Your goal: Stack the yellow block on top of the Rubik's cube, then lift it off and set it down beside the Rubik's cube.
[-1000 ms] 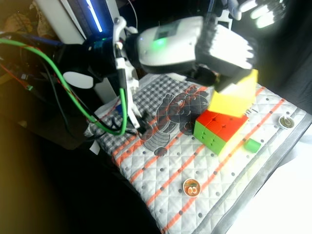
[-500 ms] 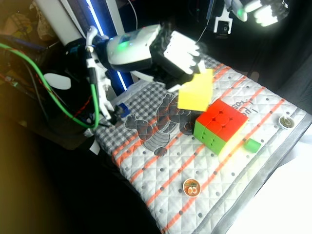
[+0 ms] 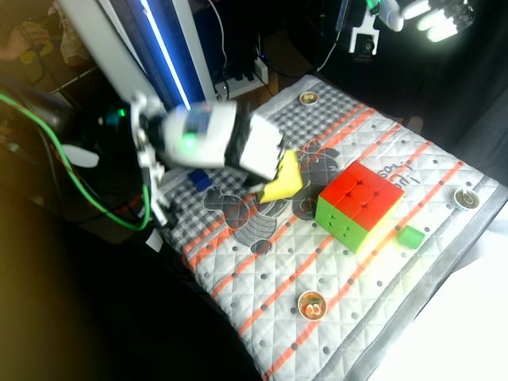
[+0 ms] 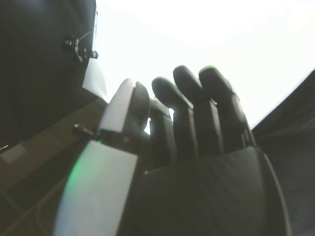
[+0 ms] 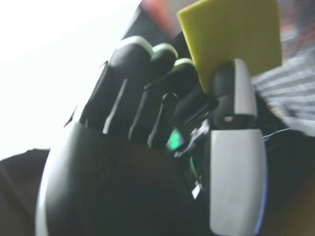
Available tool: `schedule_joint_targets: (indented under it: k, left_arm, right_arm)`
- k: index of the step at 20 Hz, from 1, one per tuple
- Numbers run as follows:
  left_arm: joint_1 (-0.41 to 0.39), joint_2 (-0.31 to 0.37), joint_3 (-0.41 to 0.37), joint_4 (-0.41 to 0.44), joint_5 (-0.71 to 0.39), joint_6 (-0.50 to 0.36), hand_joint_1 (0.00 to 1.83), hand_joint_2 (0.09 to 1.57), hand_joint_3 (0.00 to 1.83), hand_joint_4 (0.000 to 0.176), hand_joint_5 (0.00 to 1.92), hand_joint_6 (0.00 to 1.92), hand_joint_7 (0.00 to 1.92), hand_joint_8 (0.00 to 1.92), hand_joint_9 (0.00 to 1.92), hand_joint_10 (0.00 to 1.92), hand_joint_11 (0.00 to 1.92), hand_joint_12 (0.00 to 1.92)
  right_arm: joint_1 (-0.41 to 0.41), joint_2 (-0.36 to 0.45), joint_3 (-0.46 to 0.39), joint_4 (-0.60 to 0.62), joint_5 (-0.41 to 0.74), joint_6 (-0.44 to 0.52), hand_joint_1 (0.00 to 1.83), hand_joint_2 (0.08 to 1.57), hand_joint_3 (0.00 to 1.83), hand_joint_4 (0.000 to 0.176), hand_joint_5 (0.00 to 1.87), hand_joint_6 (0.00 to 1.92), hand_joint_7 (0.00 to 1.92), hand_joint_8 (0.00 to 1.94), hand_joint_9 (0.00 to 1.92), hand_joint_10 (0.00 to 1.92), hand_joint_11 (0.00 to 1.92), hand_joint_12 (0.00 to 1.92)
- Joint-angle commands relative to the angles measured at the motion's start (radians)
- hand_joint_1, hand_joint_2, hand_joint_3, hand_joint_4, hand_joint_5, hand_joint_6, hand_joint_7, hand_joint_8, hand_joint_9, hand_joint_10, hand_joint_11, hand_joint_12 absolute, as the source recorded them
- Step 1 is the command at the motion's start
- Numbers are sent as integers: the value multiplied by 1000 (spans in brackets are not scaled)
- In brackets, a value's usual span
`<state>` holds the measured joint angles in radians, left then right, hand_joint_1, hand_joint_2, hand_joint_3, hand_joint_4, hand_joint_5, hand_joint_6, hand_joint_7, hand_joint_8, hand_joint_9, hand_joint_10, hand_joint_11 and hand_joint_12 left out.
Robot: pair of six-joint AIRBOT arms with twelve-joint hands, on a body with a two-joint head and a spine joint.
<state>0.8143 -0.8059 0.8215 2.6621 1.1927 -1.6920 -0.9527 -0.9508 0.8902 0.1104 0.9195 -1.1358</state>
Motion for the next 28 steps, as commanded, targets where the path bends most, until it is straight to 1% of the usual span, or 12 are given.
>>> schedule_joint_targets:
  k: [1,4,5,6,10,11,13,16,19,20,27,28]
  left_arm:
    - [-8,3,0,32,137,-8,1082,1353,1,0,664,1581,491,1669,374,1589,243,1921]
    - [1,4,-4,27,149,-8,1079,1347,0,0,656,1569,521,1655,386,1592,237,1921]
    - [2,4,-5,27,152,-8,1230,1343,3,0,662,1580,525,1645,432,1734,247,1921]
    - [2,5,-6,27,154,-8,1115,1344,4,0,672,1547,505,1676,394,1654,274,1921]
    - [12,11,-10,24,163,-8,1103,1348,1,0,696,1555,463,1673,342,1582,228,1921]
    - [12,11,-11,24,163,-8,1103,1346,0,0,696,1559,474,1657,365,1564,246,1921]
    - [12,11,-12,24,165,-8,1102,1347,0,0,697,1559,470,1662,372,1563,254,1921]
    - [14,14,-14,24,171,-8,1116,1341,0,0,715,1545,470,1647,364,1540,228,1921]
    - [19,20,-20,25,179,-8,1105,1343,0,0,709,1532,472,1672,396,1562,290,1913]
    - [19,20,-20,25,180,-8,1099,1344,1,0,701,1527,475,1680,408,1570,312,1919]
    - [15,47,-35,65,226,-8,1090,1323,0,0,690,1495,557,1603,333,1424,27,1919]
    - [9,51,-36,80,232,-10,1083,1322,0,17,670,1526,579,1573,391,1449,220,1908]
  right_arm:
    - [0,-28,15,15,17,-17,1364,1172,0,0,758,1226,902,1189,841,1376,761,1679]
    - [-29,-80,41,45,-49,-17,1257,1174,0,0,781,1191,931,1250,884,1447,811,1713]
    - [-42,-83,41,59,-51,-17,1233,1180,1,0,756,1216,942,1246,835,1402,738,1675]
    - [-43,-83,35,60,-51,-17,1158,1174,0,0,829,1198,810,1182,791,1349,678,1658]
    - [-43,-51,1,58,-20,-17,966,923,0,0,464,426,398,582,314,1039,190,1555]
    - [-43,-46,-18,57,17,-17,872,888,0,0,334,450,184,753,125,1132,37,1574]
    - [-46,10,-46,52,67,-17,738,865,0,0,33,1030,8,1116,7,1352,1,1570]
    - [-46,60,-72,47,163,-17,634,850,0,0,0,997,0,963,0,1163,0,1523]
    - [-46,106,-93,40,251,-17,695,894,8,0,0,1027,0,1123,0,1301,0,1801]
    - [-46,116,-96,38,268,-17,696,912,15,0,0,1067,0,1336,0,1529,0,1897]
    - [-45,211,-105,53,559,-19,854,926,16,0,0,1290,5,1433,0,1472,0,1806]
    - [-45,216,-104,68,604,-28,847,918,12,0,0,1419,81,1480,81,1534,0,1898]
